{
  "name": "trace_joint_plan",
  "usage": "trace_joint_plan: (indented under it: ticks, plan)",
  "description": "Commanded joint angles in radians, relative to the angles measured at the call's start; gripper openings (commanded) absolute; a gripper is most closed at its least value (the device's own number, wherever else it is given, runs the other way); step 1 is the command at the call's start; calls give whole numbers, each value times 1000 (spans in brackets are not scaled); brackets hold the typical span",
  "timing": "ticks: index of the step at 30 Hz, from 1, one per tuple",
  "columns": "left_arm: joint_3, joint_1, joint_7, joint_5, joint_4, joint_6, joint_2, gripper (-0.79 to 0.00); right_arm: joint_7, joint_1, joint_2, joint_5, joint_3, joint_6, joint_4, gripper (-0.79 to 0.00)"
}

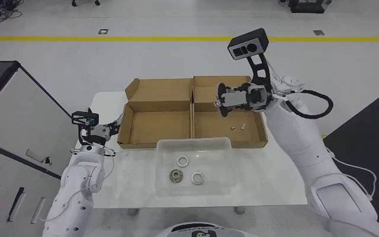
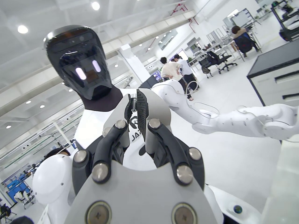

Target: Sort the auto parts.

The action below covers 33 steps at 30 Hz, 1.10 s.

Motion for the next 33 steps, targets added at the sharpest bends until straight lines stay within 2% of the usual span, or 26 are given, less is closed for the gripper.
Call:
trace_joint_plan:
  ticks: [1, 5, 16, 24, 27, 32, 33]
  plan:
    - [0, 0, 0, 0, 0, 0, 0, 0, -3, -7, 0, -12, 4, 8, -12, -785]
    - [0, 0, 0, 0, 0, 0, 0, 0, 1, -24, -5, 33, 6, 18, -29, -785]
    - [0, 0, 0, 0, 0, 0, 0, 0, 44, -74, -38, 361, 6, 33, -39, -785]
    - [0, 0, 0, 0, 0, 0, 0, 0, 58, -89, -63, 507, 16, 58, -35, -785]
    - [0, 0, 0, 0, 0, 0, 0, 0, 55, -85, -68, 474, 25, 57, -24, -785]
    - [0, 0, 0, 0, 0, 0, 0, 0, 31, -71, -61, 266, 57, 45, -2, -785]
    - [0, 0, 0, 0, 0, 0, 0, 0, 23, -75, -62, 264, 59, 48, -7, -785]
